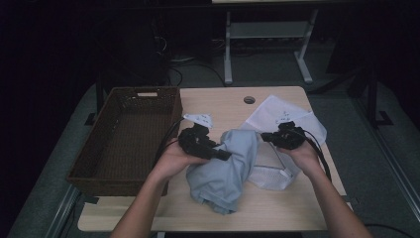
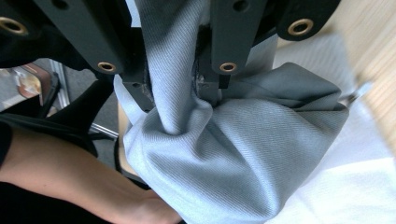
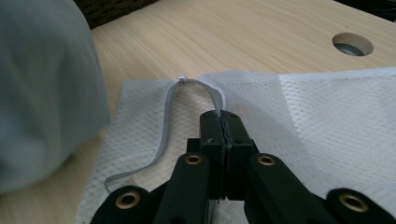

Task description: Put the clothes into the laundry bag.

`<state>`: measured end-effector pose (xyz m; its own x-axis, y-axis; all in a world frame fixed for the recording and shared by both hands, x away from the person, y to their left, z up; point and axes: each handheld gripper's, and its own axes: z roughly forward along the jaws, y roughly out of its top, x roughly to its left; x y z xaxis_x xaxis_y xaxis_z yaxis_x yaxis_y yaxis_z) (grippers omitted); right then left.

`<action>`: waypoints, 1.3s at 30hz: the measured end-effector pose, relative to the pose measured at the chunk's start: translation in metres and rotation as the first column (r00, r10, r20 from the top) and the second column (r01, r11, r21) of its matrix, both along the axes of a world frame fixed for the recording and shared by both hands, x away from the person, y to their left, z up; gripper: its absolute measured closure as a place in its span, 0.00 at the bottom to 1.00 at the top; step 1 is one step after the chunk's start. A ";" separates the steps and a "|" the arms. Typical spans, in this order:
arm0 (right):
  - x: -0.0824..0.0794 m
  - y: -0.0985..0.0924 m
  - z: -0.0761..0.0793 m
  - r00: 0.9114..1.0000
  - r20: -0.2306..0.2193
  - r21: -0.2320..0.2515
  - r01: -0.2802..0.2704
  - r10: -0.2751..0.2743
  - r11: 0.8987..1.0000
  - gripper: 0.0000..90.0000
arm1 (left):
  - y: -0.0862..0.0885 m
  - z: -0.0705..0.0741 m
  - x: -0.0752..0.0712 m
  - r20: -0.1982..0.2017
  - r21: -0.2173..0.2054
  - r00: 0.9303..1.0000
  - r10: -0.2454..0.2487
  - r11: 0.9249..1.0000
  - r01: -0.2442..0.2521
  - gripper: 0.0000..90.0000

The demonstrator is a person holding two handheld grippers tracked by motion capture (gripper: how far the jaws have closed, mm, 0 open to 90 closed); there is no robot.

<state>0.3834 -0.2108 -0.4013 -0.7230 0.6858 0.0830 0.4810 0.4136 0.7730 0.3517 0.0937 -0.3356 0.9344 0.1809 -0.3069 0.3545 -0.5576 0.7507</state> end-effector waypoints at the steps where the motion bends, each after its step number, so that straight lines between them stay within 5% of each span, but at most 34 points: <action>1: 0.000 0.000 0.000 1.000 0.002 0.002 0.000 0.000 1.000 0.98 | -0.005 -0.001 0.001 -0.003 0.000 1.000 -0.009 1.000 0.009 0.82; 7: -0.003 -0.003 0.005 1.000 0.010 0.019 0.000 0.000 1.000 0.98 | -0.031 -0.018 0.009 -0.018 0.038 0.999 -0.034 0.999 0.035 0.82; 18: -0.014 -0.009 0.027 0.998 0.058 0.083 -0.011 0.006 0.996 0.98 | -0.041 -0.034 0.014 -0.025 0.079 0.999 -0.023 0.997 0.025 0.82; 27: -0.026 0.003 0.037 0.995 0.081 0.066 -0.061 0.055 0.996 0.98 | -0.055 -0.045 0.013 -0.011 0.122 0.999 -0.050 0.991 0.051 0.82; 33: -0.029 0.008 0.030 0.995 0.065 0.046 -0.073 0.070 0.996 0.98 | -0.054 -0.053 0.020 0.019 0.157 0.998 0.059 0.986 -0.061 0.81; 39: -0.034 0.012 0.030 0.994 0.065 0.044 -0.094 0.091 0.995 0.98 | -0.050 -0.066 0.029 0.057 0.195 0.978 0.201 0.958 -0.208 0.81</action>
<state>0.3498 -0.1983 -0.3710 -0.7882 0.6119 0.0662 0.3922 0.4165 0.8202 0.3805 0.0438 -0.4020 0.8808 0.4234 -0.2119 0.4513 -0.6154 0.6462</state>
